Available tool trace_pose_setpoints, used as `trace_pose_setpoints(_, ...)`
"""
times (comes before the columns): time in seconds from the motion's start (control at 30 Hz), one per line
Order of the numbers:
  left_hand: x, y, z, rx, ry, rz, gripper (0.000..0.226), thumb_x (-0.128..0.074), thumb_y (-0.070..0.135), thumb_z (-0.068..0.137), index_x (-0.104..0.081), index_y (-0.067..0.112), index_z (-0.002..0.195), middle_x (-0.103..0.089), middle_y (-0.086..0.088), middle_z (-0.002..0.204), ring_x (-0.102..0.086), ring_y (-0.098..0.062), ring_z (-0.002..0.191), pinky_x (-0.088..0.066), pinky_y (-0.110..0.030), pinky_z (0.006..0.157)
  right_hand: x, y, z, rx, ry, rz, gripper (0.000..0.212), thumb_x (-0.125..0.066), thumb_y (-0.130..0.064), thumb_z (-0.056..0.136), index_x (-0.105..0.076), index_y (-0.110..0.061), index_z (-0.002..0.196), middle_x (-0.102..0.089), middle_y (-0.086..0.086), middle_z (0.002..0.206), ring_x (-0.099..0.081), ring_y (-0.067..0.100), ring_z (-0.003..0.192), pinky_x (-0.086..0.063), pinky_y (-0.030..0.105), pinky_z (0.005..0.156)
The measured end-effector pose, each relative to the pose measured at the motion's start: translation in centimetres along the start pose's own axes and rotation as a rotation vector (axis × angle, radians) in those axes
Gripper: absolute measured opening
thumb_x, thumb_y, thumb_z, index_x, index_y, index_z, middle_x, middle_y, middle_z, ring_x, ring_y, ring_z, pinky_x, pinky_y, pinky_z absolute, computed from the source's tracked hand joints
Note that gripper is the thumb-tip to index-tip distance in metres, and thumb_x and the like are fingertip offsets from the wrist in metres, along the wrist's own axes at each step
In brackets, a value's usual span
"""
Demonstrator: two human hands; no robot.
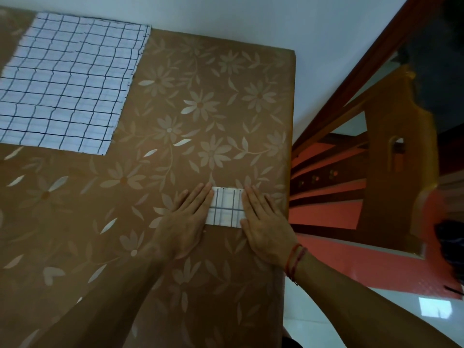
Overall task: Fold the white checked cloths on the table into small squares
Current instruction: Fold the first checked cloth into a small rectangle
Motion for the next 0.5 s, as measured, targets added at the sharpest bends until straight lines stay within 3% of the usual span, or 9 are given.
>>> trace_pose_setpoints(0.23,0.2,0.4,0.2,0.023,0.006,-0.071,0.059,-0.016,0.026,0.094,-0.016,0.006,0.150,-0.012,-0.008,0.157,-0.006,-0.020,0.146,-0.010,-0.041,0.118,0.3,-0.5,0.1,-0.041,-0.031,0.013,0.061,-0.025,-0.036,0.099,-0.024,-0.001,0.150,-0.021,0.018,0.158,-0.020,0.028,0.147,-0.022,0.046,0.119)
trace_pose_setpoints(0.33,0.6,0.4,0.8,0.134,0.027,-0.324,0.055,-0.019,0.027,0.097,-0.015,0.011,0.150,-0.006,0.004,0.156,0.001,-0.007,0.144,-0.005,-0.030,0.119,0.9,-1.1,0.2,-0.047,-0.072,0.072,0.063,-0.019,-0.035,0.098,-0.022,-0.001,0.151,-0.019,0.016,0.159,-0.016,0.027,0.148,-0.020,0.047,0.119)
trace_pose_setpoints(0.4,2.1,0.4,1.0,0.267,0.105,-0.548,0.047,-0.034,0.019,0.100,-0.034,0.008,0.146,-0.026,0.004,0.153,-0.018,-0.003,0.140,-0.012,-0.018,0.113,2.0,-1.3,0.4,-0.065,-0.077,0.174,0.066,-0.008,-0.035,0.096,-0.017,-0.003,0.152,-0.014,0.013,0.161,-0.011,0.024,0.150,-0.012,0.042,0.122)
trace_pose_setpoints(0.47,4.3,0.5,0.7,0.403,0.259,-0.739,0.029,-0.043,0.006,0.099,-0.061,0.007,0.122,-0.055,0.013,0.121,-0.044,0.013,0.109,-0.029,-0.005,0.095,3.3,-1.3,0.6,-0.114,-0.038,0.382,0.057,-0.014,-0.029,0.101,-0.018,-0.006,0.153,-0.015,0.010,0.161,-0.012,0.020,0.149,-0.009,0.035,0.122)
trace_pose_setpoints(0.5,5.2,0.5,0.4,0.479,0.321,-0.824,0.025,-0.044,0.004,0.098,-0.066,0.012,0.102,-0.055,0.019,0.100,-0.049,0.018,0.090,-0.035,-0.003,0.080,3.8,-1.2,0.7,-0.153,0.001,0.487,0.053,-0.021,-0.025,0.102,-0.022,-0.007,0.152,-0.020,0.009,0.159,-0.015,0.020,0.148,-0.010,0.033,0.121)
Point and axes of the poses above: each hand's wrist, its own z-axis towards the middle knuckle, its own x-axis out of the back of the hand, y = z × x, the point moved 5 cm from there along z, towards the middle knuckle
